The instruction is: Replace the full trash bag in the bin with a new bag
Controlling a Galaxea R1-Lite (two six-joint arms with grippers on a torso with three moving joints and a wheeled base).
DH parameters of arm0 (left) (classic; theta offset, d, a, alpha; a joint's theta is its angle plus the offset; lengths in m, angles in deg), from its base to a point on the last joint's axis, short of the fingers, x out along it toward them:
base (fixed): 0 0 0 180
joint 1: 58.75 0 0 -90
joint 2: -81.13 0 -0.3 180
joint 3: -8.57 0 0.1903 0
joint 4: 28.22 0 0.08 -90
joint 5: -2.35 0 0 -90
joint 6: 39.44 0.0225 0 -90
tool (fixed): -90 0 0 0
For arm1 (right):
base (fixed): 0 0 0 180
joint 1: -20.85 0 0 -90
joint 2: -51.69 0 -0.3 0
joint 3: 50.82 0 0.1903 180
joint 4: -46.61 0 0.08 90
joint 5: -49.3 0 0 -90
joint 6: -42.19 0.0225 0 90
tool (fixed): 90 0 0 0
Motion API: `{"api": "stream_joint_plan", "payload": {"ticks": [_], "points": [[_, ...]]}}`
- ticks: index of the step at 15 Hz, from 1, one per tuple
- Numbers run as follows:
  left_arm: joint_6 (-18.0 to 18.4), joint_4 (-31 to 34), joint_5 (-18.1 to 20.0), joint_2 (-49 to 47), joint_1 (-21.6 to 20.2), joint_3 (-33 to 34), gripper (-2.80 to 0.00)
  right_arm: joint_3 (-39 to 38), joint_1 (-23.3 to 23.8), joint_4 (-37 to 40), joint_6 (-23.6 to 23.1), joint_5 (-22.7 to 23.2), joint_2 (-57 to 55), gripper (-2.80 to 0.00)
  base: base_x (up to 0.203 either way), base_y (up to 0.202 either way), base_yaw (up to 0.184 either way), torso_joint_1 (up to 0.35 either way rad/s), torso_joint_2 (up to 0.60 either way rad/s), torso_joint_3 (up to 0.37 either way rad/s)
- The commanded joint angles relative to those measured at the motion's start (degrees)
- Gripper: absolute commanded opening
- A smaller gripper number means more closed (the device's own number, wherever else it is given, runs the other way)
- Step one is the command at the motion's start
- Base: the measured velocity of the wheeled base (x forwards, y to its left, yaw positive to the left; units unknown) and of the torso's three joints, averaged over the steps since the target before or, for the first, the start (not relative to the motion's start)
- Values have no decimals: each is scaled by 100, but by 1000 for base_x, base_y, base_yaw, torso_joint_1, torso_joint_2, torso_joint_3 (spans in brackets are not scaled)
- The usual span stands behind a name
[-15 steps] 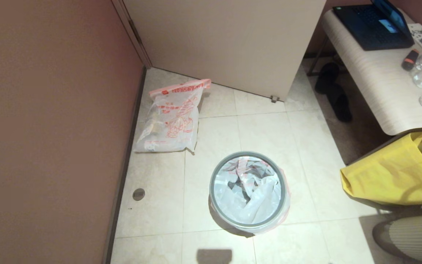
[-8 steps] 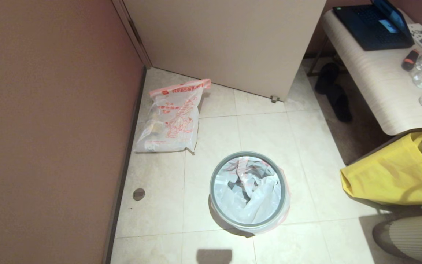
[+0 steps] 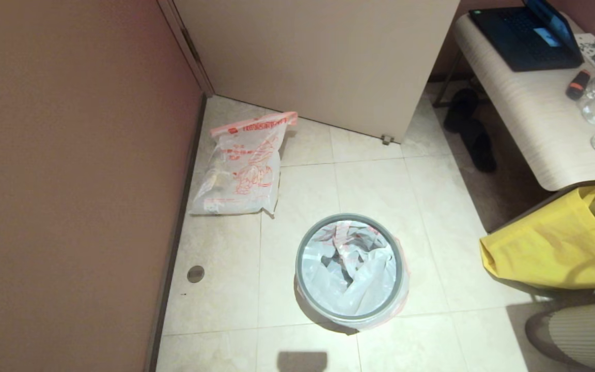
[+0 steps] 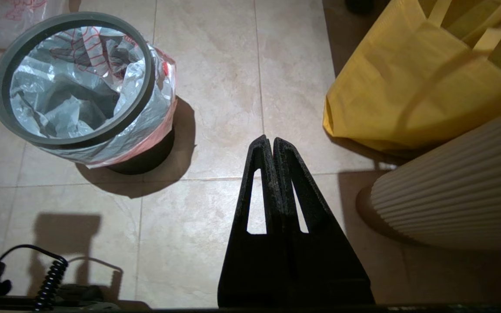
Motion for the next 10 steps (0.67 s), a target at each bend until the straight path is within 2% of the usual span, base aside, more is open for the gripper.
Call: {"api": "stream_joint_plan", "payload": {"ticks": [1, 10], "points": [[-110, -7, -36, -18, -1, 6, -280, -72, -2, -24, 399, -111, 22, -280, 0, 0, 0, 0, 0, 0], [-112, -7, -36, -18, -1, 6, -280, -72, -2, -30, 419, -128, 22, -280, 0, 0, 0, 0, 0, 0]]}}
